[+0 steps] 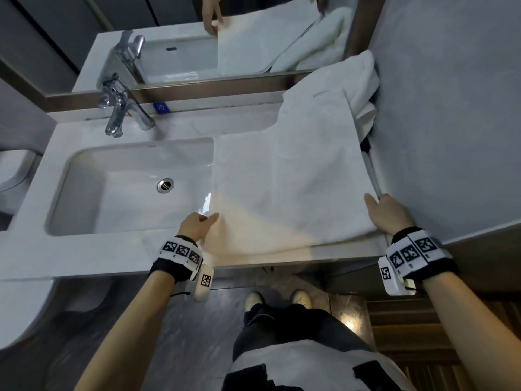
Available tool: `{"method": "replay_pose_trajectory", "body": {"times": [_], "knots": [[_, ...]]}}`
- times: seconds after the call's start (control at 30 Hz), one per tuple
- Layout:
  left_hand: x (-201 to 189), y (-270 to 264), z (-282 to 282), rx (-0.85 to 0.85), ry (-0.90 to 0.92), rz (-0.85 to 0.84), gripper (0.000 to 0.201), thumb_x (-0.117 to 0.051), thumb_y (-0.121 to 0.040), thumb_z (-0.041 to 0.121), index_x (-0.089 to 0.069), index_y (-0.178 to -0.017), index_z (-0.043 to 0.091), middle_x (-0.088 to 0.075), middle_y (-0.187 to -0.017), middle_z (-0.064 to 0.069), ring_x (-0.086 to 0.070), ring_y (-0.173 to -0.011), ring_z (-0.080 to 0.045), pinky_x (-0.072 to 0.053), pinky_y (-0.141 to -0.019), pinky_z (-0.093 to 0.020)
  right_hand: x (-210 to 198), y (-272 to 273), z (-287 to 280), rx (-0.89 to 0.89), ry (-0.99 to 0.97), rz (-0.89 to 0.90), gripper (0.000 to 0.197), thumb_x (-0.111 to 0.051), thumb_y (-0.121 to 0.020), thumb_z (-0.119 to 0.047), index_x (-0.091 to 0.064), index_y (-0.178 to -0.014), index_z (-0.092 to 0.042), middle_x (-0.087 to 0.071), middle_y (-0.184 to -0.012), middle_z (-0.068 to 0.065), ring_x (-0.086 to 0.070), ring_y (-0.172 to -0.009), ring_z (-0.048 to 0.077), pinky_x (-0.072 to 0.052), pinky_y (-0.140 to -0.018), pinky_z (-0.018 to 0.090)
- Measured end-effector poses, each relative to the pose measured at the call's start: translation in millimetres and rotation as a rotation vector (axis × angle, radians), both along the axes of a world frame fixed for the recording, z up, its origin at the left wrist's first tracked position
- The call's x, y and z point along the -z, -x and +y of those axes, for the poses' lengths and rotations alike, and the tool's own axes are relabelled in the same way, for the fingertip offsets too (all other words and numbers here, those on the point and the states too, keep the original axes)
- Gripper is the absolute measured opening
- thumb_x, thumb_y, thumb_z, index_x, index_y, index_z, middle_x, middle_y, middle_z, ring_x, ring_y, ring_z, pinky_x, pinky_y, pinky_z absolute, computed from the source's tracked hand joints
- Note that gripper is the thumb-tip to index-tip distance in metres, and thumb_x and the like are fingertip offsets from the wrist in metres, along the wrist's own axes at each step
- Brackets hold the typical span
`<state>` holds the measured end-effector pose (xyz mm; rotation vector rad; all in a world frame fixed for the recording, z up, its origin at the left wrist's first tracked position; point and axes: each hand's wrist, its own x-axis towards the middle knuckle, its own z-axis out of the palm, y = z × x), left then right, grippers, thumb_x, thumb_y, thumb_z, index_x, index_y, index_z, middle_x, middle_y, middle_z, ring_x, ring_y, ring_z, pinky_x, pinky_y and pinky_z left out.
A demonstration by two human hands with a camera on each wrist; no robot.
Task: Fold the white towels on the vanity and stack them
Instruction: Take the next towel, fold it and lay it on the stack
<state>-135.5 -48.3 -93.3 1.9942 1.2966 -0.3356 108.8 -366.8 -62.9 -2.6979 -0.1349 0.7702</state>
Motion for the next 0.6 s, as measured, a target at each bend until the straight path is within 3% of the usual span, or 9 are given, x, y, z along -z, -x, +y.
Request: {"method": "replay_pose_trajectory", "body": {"times": [0.07, 0.13, 0.2, 0.33, 0.4, 0.47, 0.53, 0.6], "knots": [[1.2, -9.5, -2.8, -0.046, 0.069, -0.003, 0.049, -0.052, -0.092, 0.043, -0.036, -0.058, 0.012, -0.04, -0.06, -0.004, -0.042, -0.059, -0.022, -0.032, -0.056, -0.028, -2.0, 0.7, 3.0, 0.039, -0.005, -0.008, 0.054, -0.023, -0.1, -0.036, -0.047, -0.125, 0.005, -0.047, -0.13, 0.031, -0.047, -0.118, 0.042, -0.038, -0.102, 0.046], [2.5, -15.9, -5.7, -0.067, 0.099, -0.02, 0.038, -0.051, -0.093, 0.041, -0.045, -0.077, 0.007, -0.047, -0.075, -0.004, -0.048, -0.079, -0.023, -0.036, -0.07, -0.029, -4.3, 5.4, 6.4, 0.074, -0.022, 0.021, 0.046, -0.022, -0.101, -0.023, -0.047, -0.124, 0.008, -0.041, -0.131, 0.034, -0.042, -0.12, 0.044, -0.033, -0.105, 0.046], [3.2, -19.5, -6.1, -0.068, 0.087, -0.072, 0.032, -0.05, -0.094, 0.036, -0.044, -0.083, 0.007, -0.046, -0.081, -0.002, -0.046, -0.09, -0.022, -0.035, -0.078, -0.03, -3.4, 5.6, 7.4, 0.088, -0.04, 0.034, 0.04, -0.025, -0.101, -0.016, -0.046, -0.122, 0.011, -0.045, -0.129, 0.035, -0.043, -0.119, 0.044, -0.035, -0.101, 0.044], [2.3, -15.2, -6.0, -0.045, 0.076, -0.176, 0.029, -0.05, -0.094, 0.037, -0.042, -0.1, 0.009, -0.046, -0.088, 0.001, -0.045, -0.09, -0.02, -0.035, -0.071, -0.027, -2.3, 2.4, -1.7, 0.121, -0.137, 0.155, 0.055, -0.044, -0.097, -0.031, -0.038, -0.129, 0.013, -0.048, -0.132, 0.028, -0.05, -0.117, 0.037, -0.04, -0.09, 0.037], [4.6, -6.6, -7.3, -0.017, 0.098, -0.159, 0.032, -0.056, -0.091, 0.037, -0.038, -0.101, 0.013, -0.045, -0.083, 0.006, -0.048, -0.082, -0.016, -0.035, -0.063, -0.023, -0.4, 2.1, -6.4, 0.122, -0.187, 0.174, 0.049, -0.05, -0.095, -0.028, -0.043, -0.12, 0.013, -0.051, -0.122, 0.027, -0.052, -0.107, 0.031, -0.042, -0.086, 0.036], [7.4, 3.4, -9.8, 0.047, 0.113, -0.11, 0.026, -0.057, -0.091, 0.034, -0.04, -0.096, 0.014, -0.046, -0.077, 0.007, -0.047, -0.07, -0.01, -0.037, -0.058, -0.02, 0.7, 2.8, -8.0, 0.124, -0.229, 0.122, 0.046, -0.053, -0.094, -0.024, -0.043, -0.117, 0.014, -0.051, -0.121, 0.027, -0.053, -0.109, 0.033, -0.043, -0.088, 0.038], [9.9, 11.3, -11.2, 0.025, 0.108, -0.118, 0.02, -0.056, -0.092, 0.03, -0.043, -0.094, 0.015, -0.048, -0.081, 0.001, -0.05, -0.072, -0.014, -0.041, -0.063, -0.026, 0.3, 6.0, -8.4, 0.123, -0.286, 0.069, 0.048, -0.055, -0.093, -0.02, -0.04, -0.125, 0.012, -0.047, -0.13, 0.025, -0.052, -0.115, 0.036, -0.043, -0.093, 0.039], [8.3, 16.6, -10.4, -0.113, 0.101, -0.199, 0.03, -0.057, -0.091, 0.028, -0.04, -0.11, 0.013, -0.051, -0.095, -0.006, -0.052, -0.086, -0.022, -0.043, -0.075, -0.032, -3.1, 7.6, -9.4, 0.14, -0.401, 0.007, 0.041, -0.053, -0.093, -0.015, -0.038, -0.127, 0.001, -0.044, -0.131, 0.019, -0.051, -0.109, 0.031, -0.043, -0.089, 0.034]]}}
